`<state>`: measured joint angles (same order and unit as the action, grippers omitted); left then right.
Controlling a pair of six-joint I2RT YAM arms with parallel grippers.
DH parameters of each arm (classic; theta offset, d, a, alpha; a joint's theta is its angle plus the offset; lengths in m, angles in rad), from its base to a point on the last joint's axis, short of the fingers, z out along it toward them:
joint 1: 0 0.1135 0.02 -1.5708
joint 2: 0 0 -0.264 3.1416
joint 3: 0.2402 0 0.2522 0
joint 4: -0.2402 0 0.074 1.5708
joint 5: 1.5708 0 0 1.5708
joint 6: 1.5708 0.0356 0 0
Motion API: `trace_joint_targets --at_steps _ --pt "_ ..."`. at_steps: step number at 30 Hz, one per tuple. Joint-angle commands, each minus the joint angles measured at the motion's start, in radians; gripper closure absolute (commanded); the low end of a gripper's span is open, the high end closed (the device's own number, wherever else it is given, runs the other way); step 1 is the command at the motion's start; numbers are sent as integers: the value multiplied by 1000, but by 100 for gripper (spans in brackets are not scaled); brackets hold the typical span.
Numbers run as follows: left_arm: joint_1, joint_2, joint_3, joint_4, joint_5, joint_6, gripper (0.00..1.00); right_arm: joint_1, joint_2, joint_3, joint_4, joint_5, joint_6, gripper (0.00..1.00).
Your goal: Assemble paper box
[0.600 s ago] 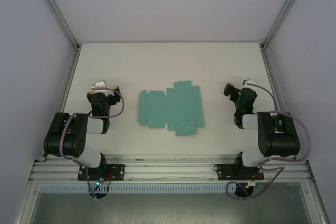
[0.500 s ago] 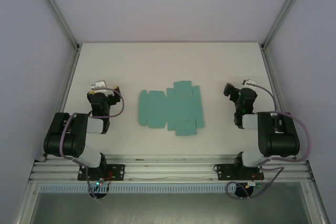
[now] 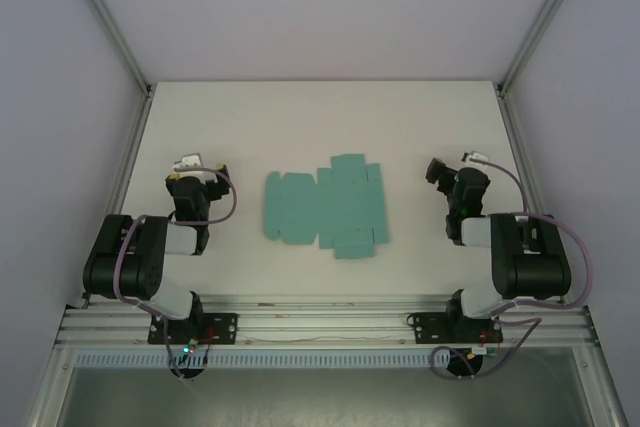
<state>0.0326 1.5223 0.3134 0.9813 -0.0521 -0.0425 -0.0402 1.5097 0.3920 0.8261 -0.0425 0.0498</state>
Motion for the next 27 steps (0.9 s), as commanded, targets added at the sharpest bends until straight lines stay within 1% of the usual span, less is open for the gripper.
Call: trace_joint_targets --at_steps 1,11,13,18,19,21,22,23,26,27 --pt "-4 -10 15 6 6 20 0 -1 -11 2 -4 1 -13 0" --pt "-5 -11 14 7 6 20 0 -1 -16 -2 2 -1 -12 0" --pt "-3 -26 21 -4 -22 9 0 -1 -29 7 -21 6 -11 0" --pt "-3 -185 74 -239 -14 4 0 0 -133 34 -148 44 2 0" --pt "-4 -225 87 -301 -16 -10 0 0 -157 56 -202 51 6 0" --pt "-5 -299 115 -409 5 -60 0 8 -200 116 -347 59 29 0" --pt "-5 -338 134 -474 41 -88 0 17 -221 152 -433 51 37 0" --pt "-7 -368 149 -519 73 -109 0 33 -239 173 -482 57 40 0" --pt "-23 -434 225 -715 108 -221 0 107 -294 227 -602 115 63 0" --pt "-31 -446 246 -774 137 -249 0 128 -308 250 -653 111 87 0"
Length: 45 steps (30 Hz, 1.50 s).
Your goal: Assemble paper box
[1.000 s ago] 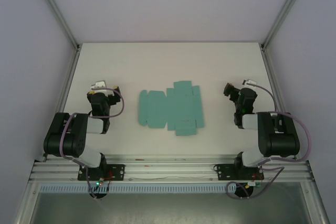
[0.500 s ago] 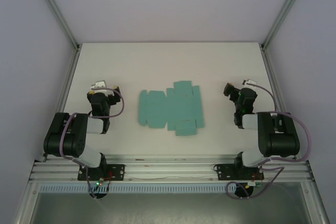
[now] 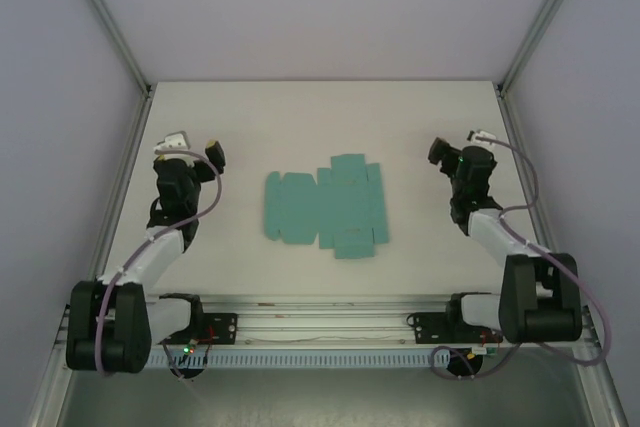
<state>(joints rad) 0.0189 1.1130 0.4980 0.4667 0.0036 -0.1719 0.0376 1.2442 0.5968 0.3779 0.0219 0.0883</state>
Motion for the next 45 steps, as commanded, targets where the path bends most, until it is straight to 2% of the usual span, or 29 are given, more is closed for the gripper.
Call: trace_joint_targets --at_steps 1,3,5,9,11,16,19,25,30,36,40,45 --pt "-28 -46 81 -312 108 -150 0 73 -54 74 -267 20 71 0" --pt "-58 -45 114 -400 140 -191 0 119 -57 124 -373 -28 140 4" --pt "-100 -21 152 -497 182 -206 0 174 -37 171 -469 -134 168 10" --pt "-187 59 184 -584 228 -221 0 285 50 236 -591 -301 199 31" --pt "-208 103 194 -593 288 -222 0 328 113 265 -628 -367 208 39" --pt "-226 192 196 -568 366 -219 0 379 263 290 -607 -424 228 55" --pt "-227 241 192 -545 412 -219 0 378 348 299 -601 -369 252 60" --pt "-227 322 169 -459 517 -243 0 359 468 259 -554 -361 280 65" --pt "-227 372 151 -352 608 -272 1 340 478 193 -483 -368 300 65" --pt "-226 434 123 -184 737 -334 10 317 486 158 -457 -377 304 65" --pt "-227 469 96 -92 781 -359 19 298 488 115 -393 -424 325 66" --pt "-225 525 88 -8 807 -375 43 286 489 88 -345 -476 322 66"
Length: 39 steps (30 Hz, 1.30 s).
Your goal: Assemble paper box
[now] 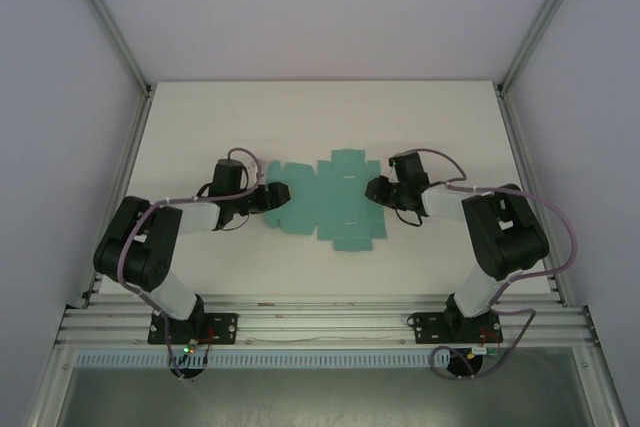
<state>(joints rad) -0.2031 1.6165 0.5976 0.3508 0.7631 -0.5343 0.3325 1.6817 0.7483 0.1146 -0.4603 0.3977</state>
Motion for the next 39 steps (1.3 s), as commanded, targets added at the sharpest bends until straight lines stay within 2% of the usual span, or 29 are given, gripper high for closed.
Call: trace_joint_targets --at_steps 1,3,7,9,12,18,22,24,26,28,33,36,39 --pt "-2 30 -14 142 59 -49 50 -12 49 -69 -72 -1 10 66" --pt "1 33 -22 205 75 -70 62 -21 40 -72 -70 -14 -4 66" --pt "4 19 -17 248 72 -83 92 -34 -8 -71 -84 -30 -47 65" --pt "6 11 -7 257 88 -91 100 -39 -37 -57 -101 -39 -63 63" --pt "5 -26 -7 293 124 -106 100 -45 -94 -8 -163 -84 -103 58" --pt "6 -193 -9 292 136 -151 100 -84 -264 17 -181 -123 -120 29" --pt "7 -342 -6 232 103 -188 100 -181 -372 -26 -87 -281 -48 16" --pt "7 -420 1 194 74 -197 100 -232 -414 -48 -30 -382 -10 13" --pt "9 -483 13 136 35 -207 100 -262 -445 -59 10 -453 9 13" --pt "9 -534 27 85 7 -214 100 -269 -473 -51 -1 -469 11 14" --pt "9 -587 51 45 2 -258 100 -269 -509 -51 66 -577 54 20" --pt "9 -595 54 60 9 -289 100 -270 -513 -58 145 -637 103 30" --pt "9 -602 54 80 9 -307 100 -270 -514 -59 170 -664 106 45"
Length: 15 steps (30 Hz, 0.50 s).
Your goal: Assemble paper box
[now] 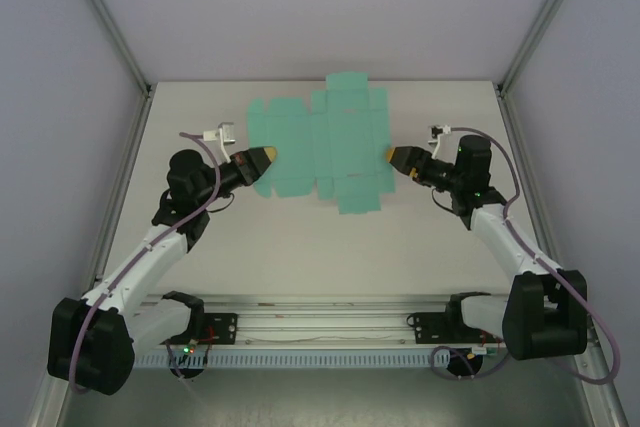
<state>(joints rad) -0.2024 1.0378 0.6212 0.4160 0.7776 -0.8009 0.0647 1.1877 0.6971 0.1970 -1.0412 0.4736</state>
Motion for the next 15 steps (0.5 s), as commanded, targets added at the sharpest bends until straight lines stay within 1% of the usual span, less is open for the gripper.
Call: trace_joint_targets --at_steps 1,3,4,6,13,14,15 --pt "8 -26 29 15 -5 -41 100 -2 -22 -8 92 -91 27 50" --pt "8 -27 30 14 -11 -50 100 -2 -24 -13 116 -110 28 58" --pt "8 -26 29 17 -8 -52 100 -2 -25 -13 123 -123 27 59" --pt "9 -23 26 44 5 -64 100 -2 -25 -11 132 -152 23 60" --pt "8 -28 15 85 29 -90 100 -2 -17 6 104 -151 -21 60" --pt "8 -30 15 89 35 -92 100 -2 -9 9 104 -154 -26 61" --pt "8 -32 15 89 36 -92 100 -2 -5 13 103 -153 -28 64"
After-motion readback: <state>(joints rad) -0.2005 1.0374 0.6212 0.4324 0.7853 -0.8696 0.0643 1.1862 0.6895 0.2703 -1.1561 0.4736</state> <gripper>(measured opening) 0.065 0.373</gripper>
